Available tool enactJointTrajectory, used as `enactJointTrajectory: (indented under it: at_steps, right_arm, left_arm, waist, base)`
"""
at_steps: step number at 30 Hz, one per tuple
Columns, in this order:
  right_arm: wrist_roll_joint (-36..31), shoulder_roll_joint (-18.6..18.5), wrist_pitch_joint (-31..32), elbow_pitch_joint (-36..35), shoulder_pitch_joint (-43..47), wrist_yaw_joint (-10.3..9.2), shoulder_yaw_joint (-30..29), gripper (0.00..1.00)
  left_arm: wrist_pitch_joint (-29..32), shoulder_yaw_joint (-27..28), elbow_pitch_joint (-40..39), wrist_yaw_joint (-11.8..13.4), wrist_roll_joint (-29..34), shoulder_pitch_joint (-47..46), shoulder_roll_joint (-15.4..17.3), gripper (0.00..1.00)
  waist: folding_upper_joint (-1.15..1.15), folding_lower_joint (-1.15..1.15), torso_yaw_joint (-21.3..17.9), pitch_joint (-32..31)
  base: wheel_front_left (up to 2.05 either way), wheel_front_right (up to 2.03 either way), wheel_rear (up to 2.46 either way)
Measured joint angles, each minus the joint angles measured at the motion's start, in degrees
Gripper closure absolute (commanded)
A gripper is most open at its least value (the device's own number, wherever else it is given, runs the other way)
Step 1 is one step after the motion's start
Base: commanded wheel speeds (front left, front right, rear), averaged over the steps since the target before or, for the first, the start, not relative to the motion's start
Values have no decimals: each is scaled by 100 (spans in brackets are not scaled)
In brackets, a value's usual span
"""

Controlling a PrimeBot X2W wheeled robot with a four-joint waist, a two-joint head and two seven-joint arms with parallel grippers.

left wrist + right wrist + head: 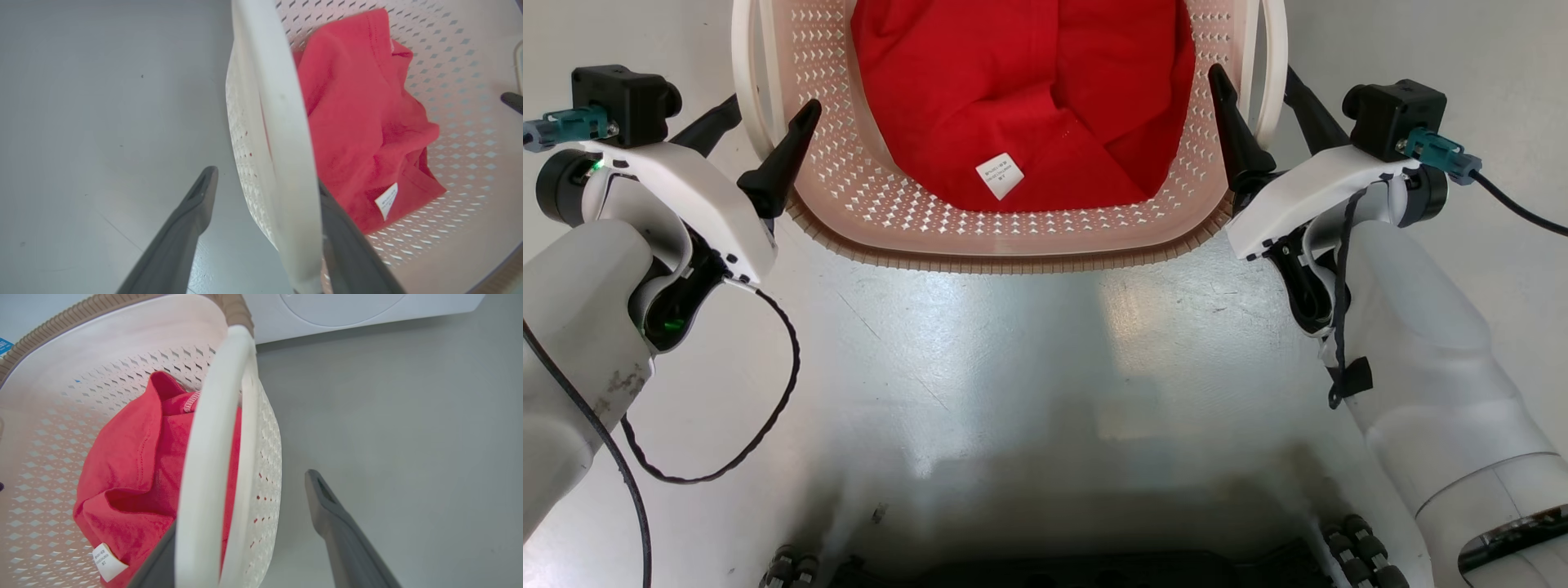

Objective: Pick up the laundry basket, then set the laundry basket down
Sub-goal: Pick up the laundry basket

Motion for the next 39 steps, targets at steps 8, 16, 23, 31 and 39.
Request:
enactJointTrajectory:
  at_steps: [8, 16, 23, 31, 39]
  right_arm:
    - [250, 12, 0, 174, -101, 14, 163, 37]
    - [422, 188, -16, 152, -116, -26, 315, 100]
    - [509, 153, -16, 186, -105, -26, 365, 100]
    - [647, 144, -16, 249, -76, -25, 478, 100]
    - [770, 149, -16, 370, 140, -25, 648, 100]
  left_arm:
    - [5, -247, 156, -45, -231, -21, -97, 100]
    - [-1, -303, 163, -15, -332, -113, -131, 100]
    - [5, -365, 222, -15, -333, -98, -192, 100]
    - [5, -369, 155, 10, -315, 37, -168, 100]
    - [58, -375, 108, 10, -266, 324, -160, 100]
  waist:
    - [0, 0, -10, -4]
    - [0, 0, -38, -27]
    - [0, 0, -51, -169]
    - [0, 0, -70, -454]
    - [0, 0, -91, -800]
  base:
    - [0, 0, 0]
    - [0, 0, 0]
    - [0, 0, 0]
    - [0, 0, 0]
    - [0, 0, 0]
